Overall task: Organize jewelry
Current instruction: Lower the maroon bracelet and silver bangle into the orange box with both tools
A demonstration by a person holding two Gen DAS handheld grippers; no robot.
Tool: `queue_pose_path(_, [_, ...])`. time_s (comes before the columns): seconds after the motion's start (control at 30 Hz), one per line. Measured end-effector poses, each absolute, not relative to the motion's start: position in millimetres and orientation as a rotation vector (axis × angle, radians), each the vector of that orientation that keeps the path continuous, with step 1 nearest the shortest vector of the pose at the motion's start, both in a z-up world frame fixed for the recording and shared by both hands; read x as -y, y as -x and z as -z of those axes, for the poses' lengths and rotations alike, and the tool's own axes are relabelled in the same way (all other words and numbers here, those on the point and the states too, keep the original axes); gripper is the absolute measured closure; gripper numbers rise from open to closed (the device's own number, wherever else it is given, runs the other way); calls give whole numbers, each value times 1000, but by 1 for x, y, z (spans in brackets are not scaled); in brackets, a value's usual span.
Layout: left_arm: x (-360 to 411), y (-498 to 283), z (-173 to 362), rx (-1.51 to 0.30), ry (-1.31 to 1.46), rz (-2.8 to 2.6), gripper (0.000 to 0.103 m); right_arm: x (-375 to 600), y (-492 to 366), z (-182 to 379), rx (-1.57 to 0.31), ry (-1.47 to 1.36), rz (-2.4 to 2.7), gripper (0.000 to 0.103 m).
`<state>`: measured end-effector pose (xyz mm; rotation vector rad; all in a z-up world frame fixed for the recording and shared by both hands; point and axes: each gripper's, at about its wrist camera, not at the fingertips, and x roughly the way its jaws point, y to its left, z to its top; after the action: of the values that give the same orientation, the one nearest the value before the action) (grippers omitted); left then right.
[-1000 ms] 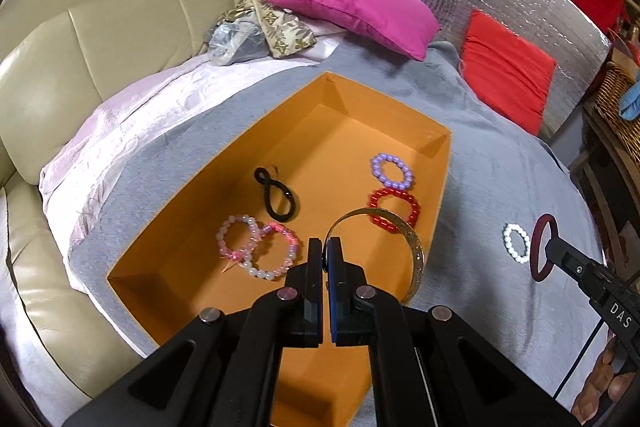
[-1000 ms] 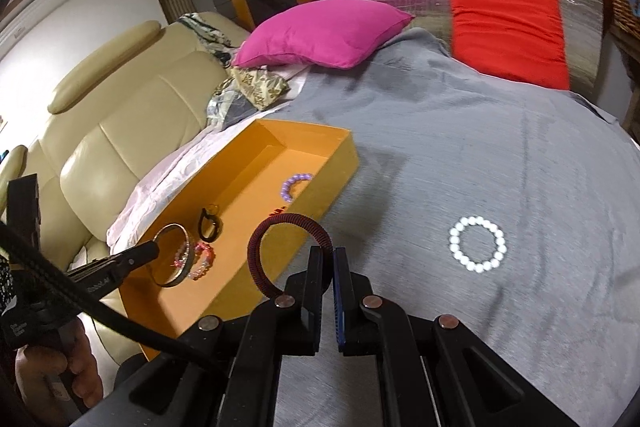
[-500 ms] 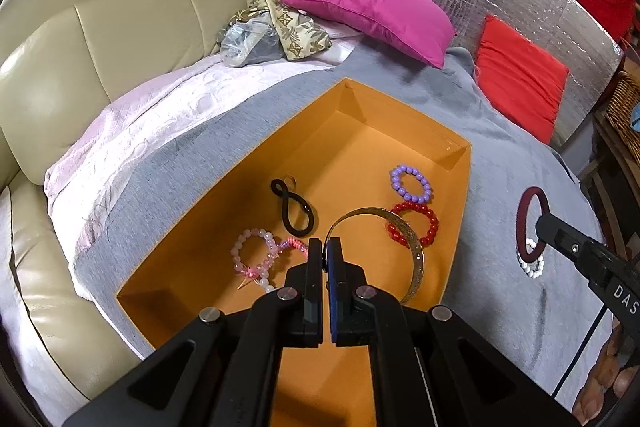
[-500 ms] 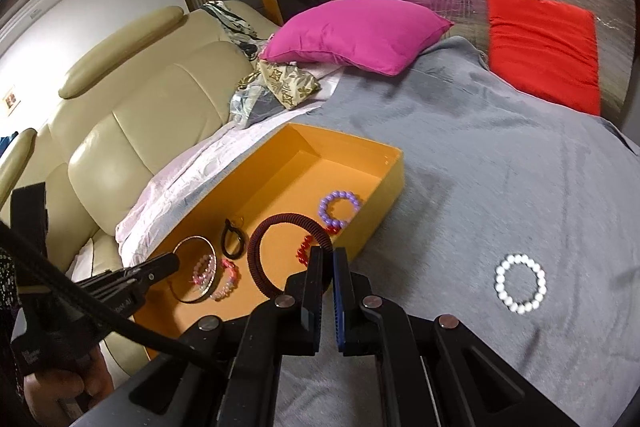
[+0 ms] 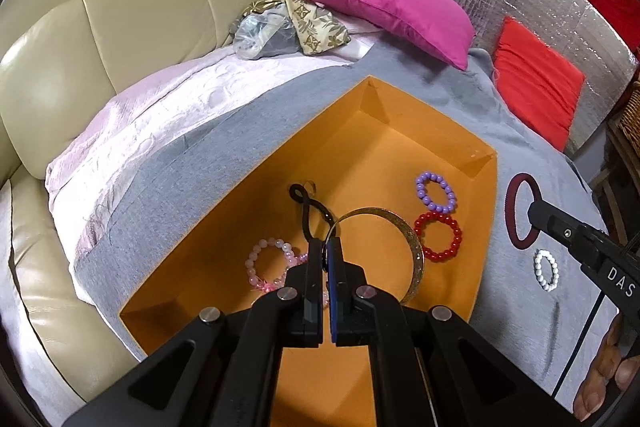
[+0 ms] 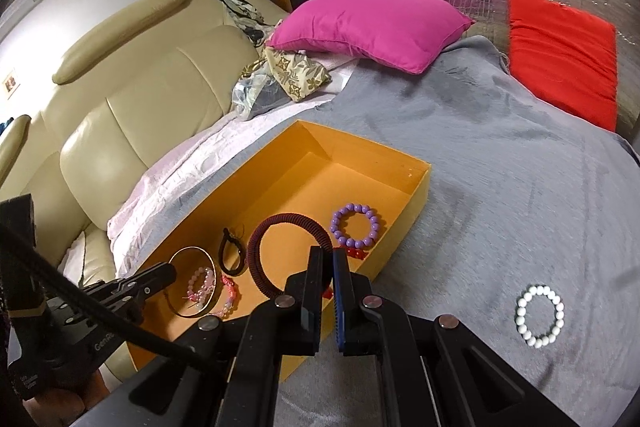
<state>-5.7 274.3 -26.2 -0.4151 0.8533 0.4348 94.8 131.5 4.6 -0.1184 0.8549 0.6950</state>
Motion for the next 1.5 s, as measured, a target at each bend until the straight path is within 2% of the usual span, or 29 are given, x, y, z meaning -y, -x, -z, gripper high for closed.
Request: queue_pose_path(1.5, [-294,-17,50,-902,424,-459,101,-178,-149,25,-928,183,-669,98])
